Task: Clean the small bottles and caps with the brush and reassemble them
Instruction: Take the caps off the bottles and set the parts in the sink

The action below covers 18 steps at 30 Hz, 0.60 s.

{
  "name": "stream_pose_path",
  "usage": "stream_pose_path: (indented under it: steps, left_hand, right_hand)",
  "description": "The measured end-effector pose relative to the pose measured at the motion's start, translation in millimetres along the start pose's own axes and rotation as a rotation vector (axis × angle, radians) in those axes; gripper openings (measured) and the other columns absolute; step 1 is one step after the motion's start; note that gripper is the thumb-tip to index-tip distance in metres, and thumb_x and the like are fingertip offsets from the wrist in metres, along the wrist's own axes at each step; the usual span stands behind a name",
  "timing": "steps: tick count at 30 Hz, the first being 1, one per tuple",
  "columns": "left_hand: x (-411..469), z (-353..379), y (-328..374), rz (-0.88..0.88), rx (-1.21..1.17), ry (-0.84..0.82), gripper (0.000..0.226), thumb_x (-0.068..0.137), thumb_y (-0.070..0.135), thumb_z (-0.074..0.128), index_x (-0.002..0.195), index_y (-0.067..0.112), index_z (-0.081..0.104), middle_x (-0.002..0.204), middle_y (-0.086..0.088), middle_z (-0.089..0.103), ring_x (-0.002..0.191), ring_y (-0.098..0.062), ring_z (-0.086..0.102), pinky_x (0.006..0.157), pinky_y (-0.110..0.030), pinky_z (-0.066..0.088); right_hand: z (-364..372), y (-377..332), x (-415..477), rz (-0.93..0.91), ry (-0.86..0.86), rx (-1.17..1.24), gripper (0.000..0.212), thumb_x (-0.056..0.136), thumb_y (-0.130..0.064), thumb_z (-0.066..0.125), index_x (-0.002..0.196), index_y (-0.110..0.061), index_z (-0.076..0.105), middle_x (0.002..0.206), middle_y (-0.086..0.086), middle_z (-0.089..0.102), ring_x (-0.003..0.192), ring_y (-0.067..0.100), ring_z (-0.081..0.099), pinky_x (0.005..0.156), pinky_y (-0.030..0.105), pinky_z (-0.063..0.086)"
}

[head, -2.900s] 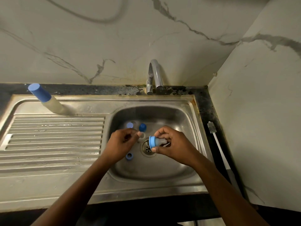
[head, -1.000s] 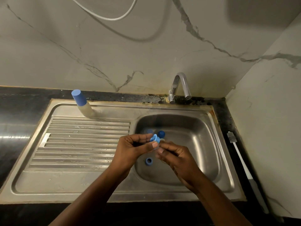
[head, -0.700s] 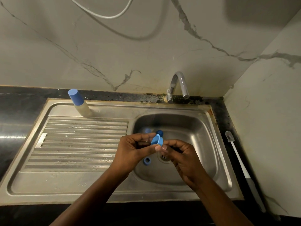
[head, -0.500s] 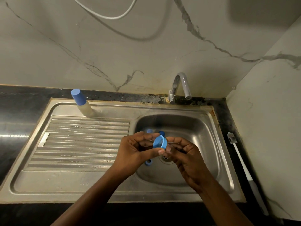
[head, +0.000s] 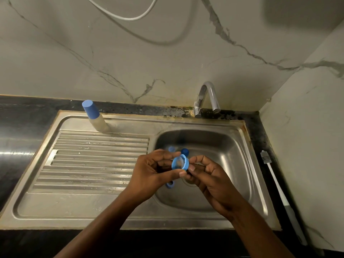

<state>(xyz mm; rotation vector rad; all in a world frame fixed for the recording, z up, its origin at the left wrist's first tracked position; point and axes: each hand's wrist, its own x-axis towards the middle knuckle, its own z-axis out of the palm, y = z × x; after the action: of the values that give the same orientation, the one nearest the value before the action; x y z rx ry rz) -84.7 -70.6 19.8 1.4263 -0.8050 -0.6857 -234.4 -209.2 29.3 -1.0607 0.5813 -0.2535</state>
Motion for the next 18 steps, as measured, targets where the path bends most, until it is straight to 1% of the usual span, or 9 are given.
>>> stream_pose_path:
  steps: [3,5,9,12,15,17,18]
  left_hand:
    - [-1,0,4,-0.034,-0.024,-0.046,0.036,0.084,0.005,0.085,0.118,0.012,0.076,0.105,-0.004,0.082,0.098,-0.027,0.08,0.085,-0.051,0.065]
    - [-3,-3,4,-0.04,-0.032,-0.066,0.033,0.085,0.003,0.082,0.117,0.011,0.075,0.104,-0.004,0.082,0.099,-0.026,0.08,0.085,-0.047,0.065]
    - [0,-13,2,-0.04,0.019,-0.086,0.02,0.095,0.014,0.072,0.113,0.009,0.077,0.1,-0.006,0.081,0.095,-0.026,0.078,0.085,-0.034,0.064]
    - [3,-13,-2,-0.044,0.095,-0.098,0.015,0.097,0.017,0.07,0.107,0.008,0.078,0.093,-0.006,0.079,0.087,-0.023,0.077,0.079,-0.032,0.063]
    - [3,-13,-8,-0.058,0.097,-0.078,0.013,0.097,0.017,0.07,0.103,0.008,0.077,0.088,-0.005,0.079,0.081,-0.019,0.076,0.075,-0.026,0.06]
    - [2,-13,-11,-0.053,0.108,-0.048,0.015,0.098,0.022,0.069,0.102,0.01,0.077,0.086,-0.004,0.078,0.078,-0.017,0.075,0.073,-0.027,0.059]
    - [1,-13,-13,-0.049,0.117,-0.038,0.015,0.098,0.024,0.068,0.102,0.012,0.076,0.084,-0.005,0.077,0.076,-0.017,0.074,0.072,-0.028,0.058]
  right_hand:
    - [0,-1,3,-0.022,0.058,-0.017,0.026,0.092,-0.011,0.069,0.114,0.002,0.063,0.109,0.024,0.075,0.095,0.026,0.075,0.08,0.027,0.058]
    - [-1,-2,3,-0.022,0.061,-0.045,0.024,0.09,-0.012,0.071,0.111,-0.001,0.065,0.108,0.022,0.076,0.093,0.025,0.075,0.08,0.028,0.058]
    - [-3,0,3,-0.015,0.042,-0.085,0.02,0.091,-0.006,0.071,0.11,-0.001,0.068,0.108,0.02,0.076,0.098,0.029,0.075,0.084,0.032,0.06]
    - [-1,1,1,-0.01,0.037,-0.086,0.024,0.085,-0.009,0.076,0.107,-0.002,0.07,0.106,0.02,0.076,0.098,0.033,0.075,0.083,0.034,0.062]
    - [1,0,1,-0.031,0.017,-0.125,0.028,0.083,-0.012,0.078,0.108,-0.002,0.07,0.107,0.018,0.077,0.1,0.036,0.075,0.084,0.036,0.062]
    - [2,-1,2,-0.066,0.019,-0.2,0.027,0.083,-0.014,0.08,0.108,-0.007,0.072,0.106,0.016,0.078,0.098,0.035,0.076,0.083,0.035,0.06]
    - [1,-2,3,-0.086,0.027,-0.246,0.026,0.082,-0.015,0.083,0.107,-0.01,0.073,0.105,0.013,0.078,0.097,0.031,0.076,0.082,0.034,0.059]
